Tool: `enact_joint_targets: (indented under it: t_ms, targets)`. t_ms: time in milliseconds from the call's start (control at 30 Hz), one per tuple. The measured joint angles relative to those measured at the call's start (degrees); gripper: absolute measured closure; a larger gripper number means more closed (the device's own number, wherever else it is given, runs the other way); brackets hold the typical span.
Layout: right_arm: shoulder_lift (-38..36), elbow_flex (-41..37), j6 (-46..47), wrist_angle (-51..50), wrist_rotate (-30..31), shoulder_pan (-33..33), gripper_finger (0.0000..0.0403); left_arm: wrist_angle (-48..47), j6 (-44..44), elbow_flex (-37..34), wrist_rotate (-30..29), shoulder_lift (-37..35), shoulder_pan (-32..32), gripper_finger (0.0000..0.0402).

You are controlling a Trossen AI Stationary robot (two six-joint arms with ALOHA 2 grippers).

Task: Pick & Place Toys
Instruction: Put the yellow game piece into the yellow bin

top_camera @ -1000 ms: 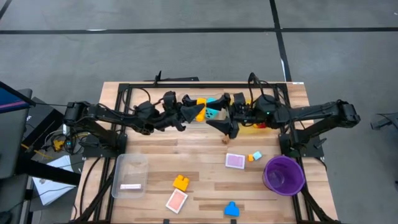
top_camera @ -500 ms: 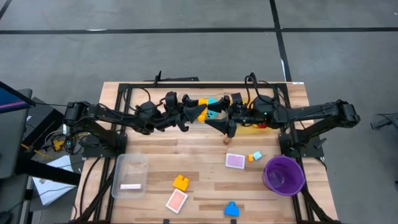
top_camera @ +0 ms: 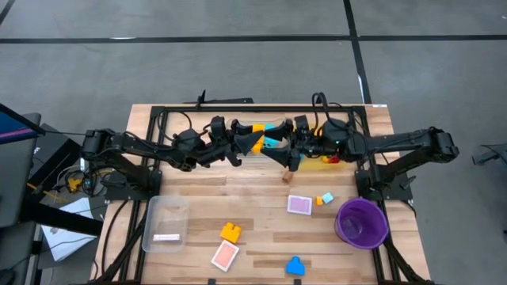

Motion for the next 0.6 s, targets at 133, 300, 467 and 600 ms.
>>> enact_joint_targets:
  t_ms: [133, 300, 467, 600]
  targets:
    - [0.0, 0.0, 0.0, -0.9, 0.0, 0.0, 0.0003, 0.0, 0.0, 0.0, 0.0, 0.0, 0.0, 0.0253]
    - [0.0, 0.0, 0.0, -0.8, -0.1, 0.0, 0.0003, 0.0, -0.9, 0.0, -0.3, 0.0, 0.0, 0.0253]
    - [0.0, 0.0, 0.0, -0.8, -1.1, -0.3, 0.0003, 0.0, -1.3, 0.5, -0.3, 0.1, 0.0, 0.0253]
    - [0.0, 0.0, 0.0, -0.6, -1.8, -0.2, 0.0003, -0.3, 0.1, 3.9, 0.8, 2.3, 0.0, 0.0253]
